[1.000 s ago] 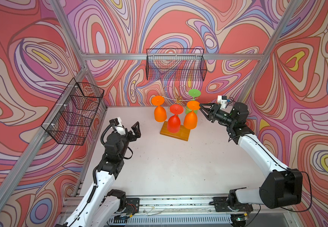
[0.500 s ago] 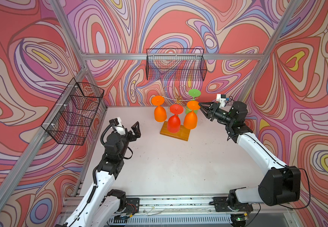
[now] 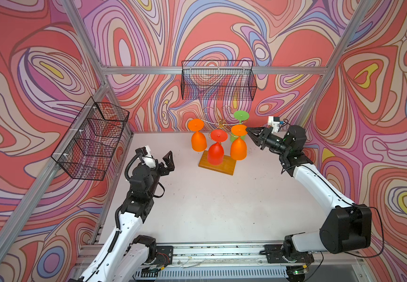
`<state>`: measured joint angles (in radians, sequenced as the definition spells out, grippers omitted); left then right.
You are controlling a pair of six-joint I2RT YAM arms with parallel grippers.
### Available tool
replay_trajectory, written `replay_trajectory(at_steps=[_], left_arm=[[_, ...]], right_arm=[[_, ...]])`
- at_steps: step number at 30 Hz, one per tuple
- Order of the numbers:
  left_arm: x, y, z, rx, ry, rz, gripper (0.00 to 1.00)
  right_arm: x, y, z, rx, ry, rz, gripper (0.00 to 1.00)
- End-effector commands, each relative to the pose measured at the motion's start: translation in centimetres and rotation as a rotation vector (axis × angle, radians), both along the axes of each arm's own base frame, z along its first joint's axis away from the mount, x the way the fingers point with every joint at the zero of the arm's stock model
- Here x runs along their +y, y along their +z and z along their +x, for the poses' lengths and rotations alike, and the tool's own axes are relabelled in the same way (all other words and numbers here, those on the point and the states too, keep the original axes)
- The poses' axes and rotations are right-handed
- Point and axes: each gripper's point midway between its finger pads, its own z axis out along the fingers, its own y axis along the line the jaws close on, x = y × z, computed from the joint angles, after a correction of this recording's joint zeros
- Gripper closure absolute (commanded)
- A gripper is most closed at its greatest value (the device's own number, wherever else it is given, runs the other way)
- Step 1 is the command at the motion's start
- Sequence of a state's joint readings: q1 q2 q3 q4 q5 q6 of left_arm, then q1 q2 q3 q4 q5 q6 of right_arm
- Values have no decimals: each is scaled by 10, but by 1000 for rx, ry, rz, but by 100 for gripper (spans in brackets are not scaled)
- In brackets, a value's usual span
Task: Take the wine glass off the wine glass rack
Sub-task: Pick up the wine glass from the wine glass rack.
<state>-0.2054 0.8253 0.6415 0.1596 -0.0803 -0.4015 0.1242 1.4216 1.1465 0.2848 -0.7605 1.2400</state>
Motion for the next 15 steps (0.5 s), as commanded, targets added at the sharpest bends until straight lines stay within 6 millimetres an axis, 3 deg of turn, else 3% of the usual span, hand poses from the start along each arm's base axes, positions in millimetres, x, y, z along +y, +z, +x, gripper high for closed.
replay_trajectory(at_steps=[1,12,15], left_arm=[[1,9,-3,-22,10,9,3],[2,9,-2,-21,14,15,3],[2,8,-2,-19,14,16,3]], right_arm=[[4,8,-2,-31,23,3,85],[5,4,-1,-23,28,1,100],[5,3,0,-21,26,4,100]])
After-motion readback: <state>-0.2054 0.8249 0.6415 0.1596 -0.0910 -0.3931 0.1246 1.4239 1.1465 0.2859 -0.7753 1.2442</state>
